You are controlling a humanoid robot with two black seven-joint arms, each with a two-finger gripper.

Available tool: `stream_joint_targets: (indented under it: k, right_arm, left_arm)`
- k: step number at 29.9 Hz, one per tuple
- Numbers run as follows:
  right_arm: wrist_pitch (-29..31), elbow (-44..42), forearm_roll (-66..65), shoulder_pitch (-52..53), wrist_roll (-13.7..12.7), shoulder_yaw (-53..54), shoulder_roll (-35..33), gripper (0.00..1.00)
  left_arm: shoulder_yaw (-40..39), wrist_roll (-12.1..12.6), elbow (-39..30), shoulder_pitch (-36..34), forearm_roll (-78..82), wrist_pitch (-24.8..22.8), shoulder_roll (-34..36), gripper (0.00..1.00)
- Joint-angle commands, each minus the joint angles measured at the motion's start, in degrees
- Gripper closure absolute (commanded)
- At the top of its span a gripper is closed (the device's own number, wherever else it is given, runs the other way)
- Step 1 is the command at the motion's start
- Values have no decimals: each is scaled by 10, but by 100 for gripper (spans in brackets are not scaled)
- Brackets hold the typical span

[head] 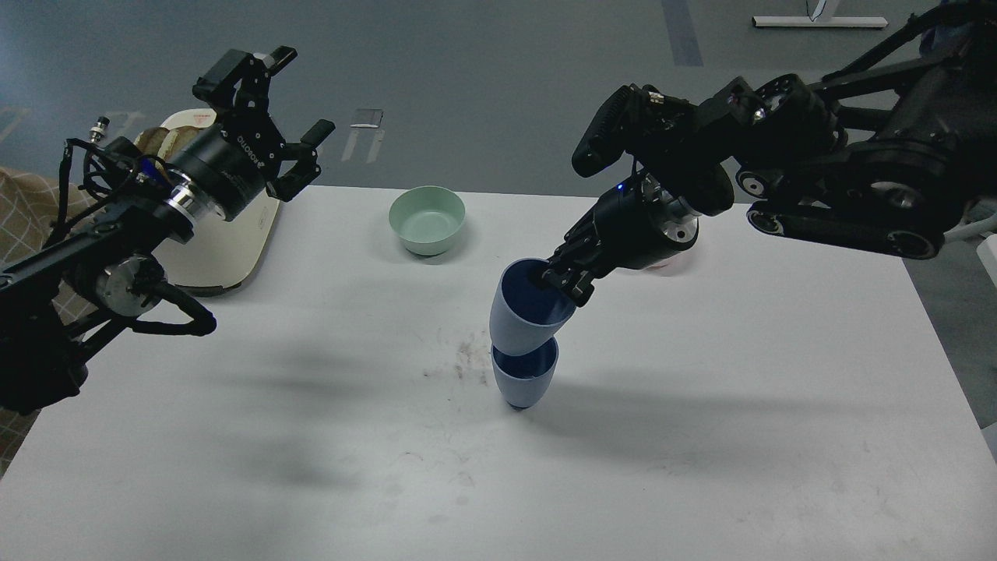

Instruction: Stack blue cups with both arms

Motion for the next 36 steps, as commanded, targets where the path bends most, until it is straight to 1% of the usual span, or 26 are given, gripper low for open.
stream_joint_targets:
  k: [1,3,4,6,7,9,11,17,18,19,20,21,22,25,27,30,36]
  right_arm:
    - [-1,1,4,0,0,-2,1,86]
    - [-1,1,12,0,0,-2,1,82]
    - [-1,1,12,0,0,-2,1,82]
    - [-1,1,20,0,0,-2,3,75]
    - [-1,1,22,0,0,-2,3,74]
    - [-1,1,23,0,0,-2,3,67]
    - [-1,1,23,0,0,-2,3,67]
    - [-6,-10,33,0,0,-2,0,58]
    - [-11,-14,52,0,0,-1,-2,49]
    - [-12,-18,63,0,0,-1,-2,41]
    - [-18,-24,85,0,0,0,-4,24]
    - [-28,-32,106,0,0,2,-6,4]
    - [-33,-37,116,0,0,3,-9,0]
    - [-47,-56,147,0,0,9,-26,0]
    - [-59,-69,164,-8,0,26,-55,0]
    - [-68,-75,172,-20,0,49,-77,0]
    - [-96,-119,251,-114,0,166,-150,0]
  left_arm:
    - [-1,0,0,1,0,0,0,2]
    - [-1,0,0,1,0,0,-1,2]
    - [-1,0,0,1,0,0,-1,2]
    - [-1,0,-1,1,0,0,-1,2]
    - [-1,0,0,1,0,0,0,2]
    - [-1,0,0,1,0,0,-1,2]
    - [-1,0,-1,1,0,0,-1,2]
    - [-1,0,0,1,0,-1,0,2]
    - [-1,0,-1,2,0,0,0,2]
    - [-1,0,0,2,0,0,0,2]
    - [-1,0,0,1,0,-1,0,2]
    - [-1,0,0,1,0,-1,0,2]
    - [-1,0,-1,1,0,-1,0,2]
    - [-1,0,-1,1,0,-1,0,2]
    - [-3,0,-1,2,-1,-2,1,2]
    - [-8,0,0,2,0,-2,1,2]
    - [-8,0,-1,6,0,-2,-1,2]
